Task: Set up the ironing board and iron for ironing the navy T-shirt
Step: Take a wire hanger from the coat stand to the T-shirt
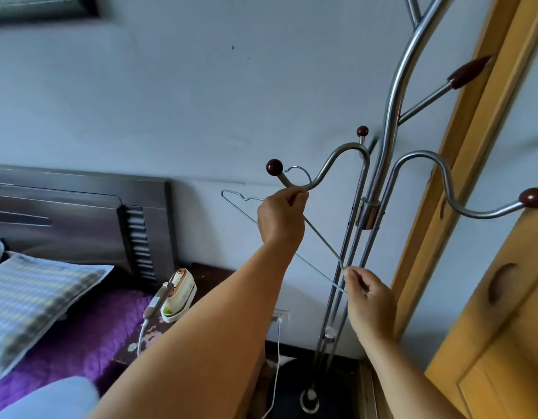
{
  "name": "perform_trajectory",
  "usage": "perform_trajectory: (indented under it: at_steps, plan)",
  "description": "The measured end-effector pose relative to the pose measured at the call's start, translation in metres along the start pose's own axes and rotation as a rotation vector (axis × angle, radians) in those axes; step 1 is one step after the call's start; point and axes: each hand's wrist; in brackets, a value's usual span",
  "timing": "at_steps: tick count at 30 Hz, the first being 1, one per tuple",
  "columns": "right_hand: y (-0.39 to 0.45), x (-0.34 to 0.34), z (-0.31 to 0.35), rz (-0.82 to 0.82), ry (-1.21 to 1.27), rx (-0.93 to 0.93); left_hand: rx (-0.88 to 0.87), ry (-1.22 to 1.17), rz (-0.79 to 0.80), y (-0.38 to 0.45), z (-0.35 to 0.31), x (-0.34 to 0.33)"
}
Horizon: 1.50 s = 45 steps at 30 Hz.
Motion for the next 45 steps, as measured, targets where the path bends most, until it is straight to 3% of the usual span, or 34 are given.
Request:
perform_trajectory:
  at_steps: [7, 14, 24, 29, 33, 37, 41, 45]
  plan:
    - [-0.044, -0.033, 0.027, 0.125, -0.011, 0.067, 0.033, 0.095, -0.103, -0.016, 0.007, 0.084]
    - [-0.16, -0.094, 0.073, 0.33, 0.024, 0.156, 0.047, 0.223, -0.329, -0.061, 0.023, 0.234]
    - [-0.379, -0.183, 0.143, 0.821, 0.147, 0.364, 0.177, 0.52, -0.766, -0.174, 0.03, 0.485]
    - [-0.505, -0.21, 0.169, 1.122, 0.194, 0.464, 0.248, 0.556, -1.124, -0.267, 0.014, 0.593]
    - [-0.598, -0.202, 0.184, 1.346, 0.236, 0.533, 0.288, 0.666, -1.344, -0.349, -0.01, 0.65]
    - [-0.679, -0.176, 0.189, 1.54, 0.266, 0.566, 0.365, 0.81, -1.461, -0.431, -0.036, 0.687]
    - [-0.773, -0.124, 0.183, 1.777, 0.279, 0.623, 0.497, 1.044, -1.597, -0.544, -0.075, 0.705]
    - [-0.863, -0.054, 0.177, 1.951, 0.31, 0.539, 0.6, 1.154, -1.757, -0.659, -0.12, 0.713]
Point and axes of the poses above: each hand's wrist, its own y-axis towards the middle knuckle, its own x-axis out of the back of the hand, z = x × y, and after that the axes turned 11 degrees about -x, right-handed
